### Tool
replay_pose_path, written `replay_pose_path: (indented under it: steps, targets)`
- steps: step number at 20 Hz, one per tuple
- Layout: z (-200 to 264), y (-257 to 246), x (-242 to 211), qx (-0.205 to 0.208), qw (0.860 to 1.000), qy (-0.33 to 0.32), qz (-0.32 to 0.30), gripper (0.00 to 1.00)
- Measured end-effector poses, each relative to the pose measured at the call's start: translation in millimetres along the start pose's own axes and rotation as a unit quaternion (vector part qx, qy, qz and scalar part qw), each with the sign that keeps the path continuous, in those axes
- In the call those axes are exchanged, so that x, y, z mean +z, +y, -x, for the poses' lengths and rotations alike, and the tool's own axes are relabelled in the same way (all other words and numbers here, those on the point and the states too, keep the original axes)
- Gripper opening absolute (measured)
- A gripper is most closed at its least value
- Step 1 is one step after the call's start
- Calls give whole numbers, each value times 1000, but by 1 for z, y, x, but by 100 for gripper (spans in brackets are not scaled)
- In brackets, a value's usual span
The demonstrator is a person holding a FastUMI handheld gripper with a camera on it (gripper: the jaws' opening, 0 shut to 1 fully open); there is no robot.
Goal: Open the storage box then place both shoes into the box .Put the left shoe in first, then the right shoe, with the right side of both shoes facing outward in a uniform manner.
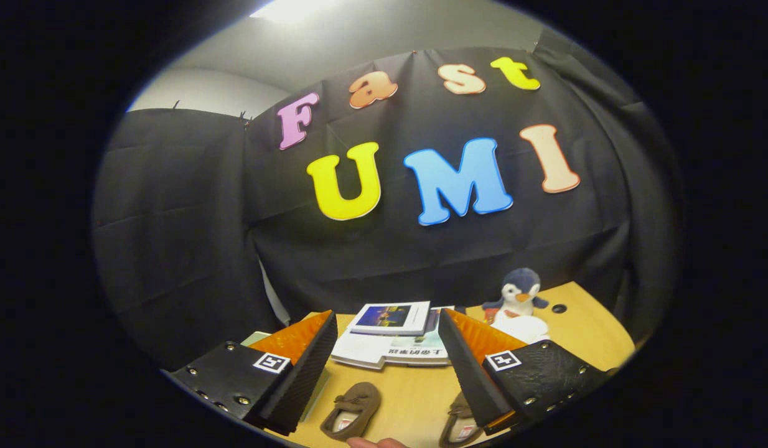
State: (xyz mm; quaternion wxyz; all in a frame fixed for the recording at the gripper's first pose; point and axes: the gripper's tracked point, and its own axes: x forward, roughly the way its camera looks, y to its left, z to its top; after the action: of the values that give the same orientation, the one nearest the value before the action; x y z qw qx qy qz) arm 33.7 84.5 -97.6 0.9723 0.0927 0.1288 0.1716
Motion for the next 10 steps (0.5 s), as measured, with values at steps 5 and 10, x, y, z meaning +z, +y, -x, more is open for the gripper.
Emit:
replay_pose_path:
  steps: [5,10]
  targets:
    - [-29,38,-66,90,988,92,-80,98]
    - [-47,83,-125,173,954,184,-164,97]
